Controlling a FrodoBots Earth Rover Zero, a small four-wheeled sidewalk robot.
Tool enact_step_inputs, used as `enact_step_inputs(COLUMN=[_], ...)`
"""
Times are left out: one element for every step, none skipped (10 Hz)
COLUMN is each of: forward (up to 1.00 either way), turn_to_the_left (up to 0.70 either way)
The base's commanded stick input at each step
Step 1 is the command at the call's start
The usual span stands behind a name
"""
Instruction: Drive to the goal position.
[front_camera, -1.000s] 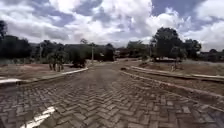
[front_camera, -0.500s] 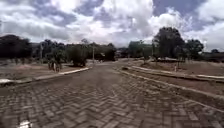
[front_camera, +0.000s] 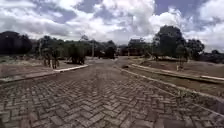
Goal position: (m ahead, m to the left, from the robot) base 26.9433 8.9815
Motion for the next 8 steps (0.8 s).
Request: enact_step_inputs(forward=[1.0,1.0,1.0,1.0,1.0,1.0,1.0,1.0], turn_to_the_left=[0.0,0.0,0.0,0.0,0.0,0.0,0.0,0.0])
